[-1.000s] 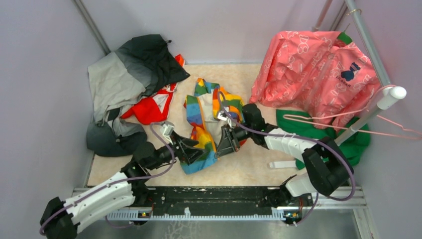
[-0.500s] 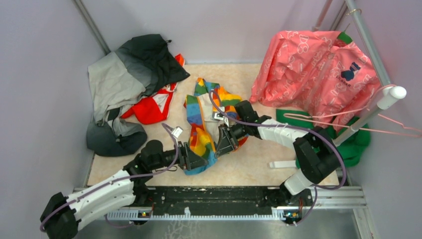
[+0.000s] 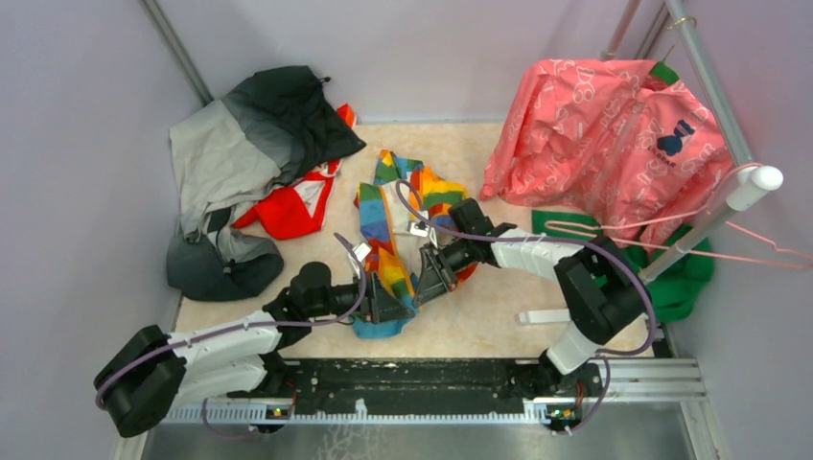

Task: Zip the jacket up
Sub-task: Pick up the jacket from the center of the board, then insert the zipper into the jacket.

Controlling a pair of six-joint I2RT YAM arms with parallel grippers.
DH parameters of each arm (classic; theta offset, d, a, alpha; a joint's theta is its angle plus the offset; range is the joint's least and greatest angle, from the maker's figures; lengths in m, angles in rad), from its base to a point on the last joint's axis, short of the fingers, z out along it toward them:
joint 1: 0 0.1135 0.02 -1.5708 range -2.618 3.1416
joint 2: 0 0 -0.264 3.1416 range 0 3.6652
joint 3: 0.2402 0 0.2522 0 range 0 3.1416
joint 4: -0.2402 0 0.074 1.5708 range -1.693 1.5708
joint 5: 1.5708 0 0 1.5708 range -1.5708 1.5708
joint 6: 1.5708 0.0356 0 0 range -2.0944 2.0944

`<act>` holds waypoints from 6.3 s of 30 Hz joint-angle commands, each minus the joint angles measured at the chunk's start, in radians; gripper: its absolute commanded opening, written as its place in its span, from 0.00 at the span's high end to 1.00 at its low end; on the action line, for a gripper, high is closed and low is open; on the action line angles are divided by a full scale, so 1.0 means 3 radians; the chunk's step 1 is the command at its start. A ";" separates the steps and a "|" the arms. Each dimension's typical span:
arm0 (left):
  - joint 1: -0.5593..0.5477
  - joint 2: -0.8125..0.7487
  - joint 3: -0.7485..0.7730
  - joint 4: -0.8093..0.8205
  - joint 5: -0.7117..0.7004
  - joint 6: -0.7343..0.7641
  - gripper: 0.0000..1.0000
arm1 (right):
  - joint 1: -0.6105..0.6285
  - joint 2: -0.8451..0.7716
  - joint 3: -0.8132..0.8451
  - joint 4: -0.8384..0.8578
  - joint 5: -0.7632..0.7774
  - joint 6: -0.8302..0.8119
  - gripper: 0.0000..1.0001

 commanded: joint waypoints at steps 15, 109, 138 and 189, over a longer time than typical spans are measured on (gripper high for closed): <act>0.0013 0.0419 -0.0149 0.0808 -0.0138 -0.0114 0.53 | 0.0073 0.0067 0.0181 -0.0357 0.0570 -0.0315 1.00; 0.0086 0.0232 -0.0181 0.1195 0.0243 0.1384 1.00 | -0.1735 0.0419 0.0271 -0.0503 0.1220 -0.1473 0.54; 0.0091 0.0279 -0.0189 0.1237 0.0261 0.1355 1.00 | -0.1614 0.0555 0.0375 -0.0602 0.1084 -0.1532 0.70; -0.0058 0.0828 0.0508 0.1670 -0.0111 0.2395 1.00 | -0.1057 -0.0181 0.1161 -0.3393 0.0075 -0.4003 1.00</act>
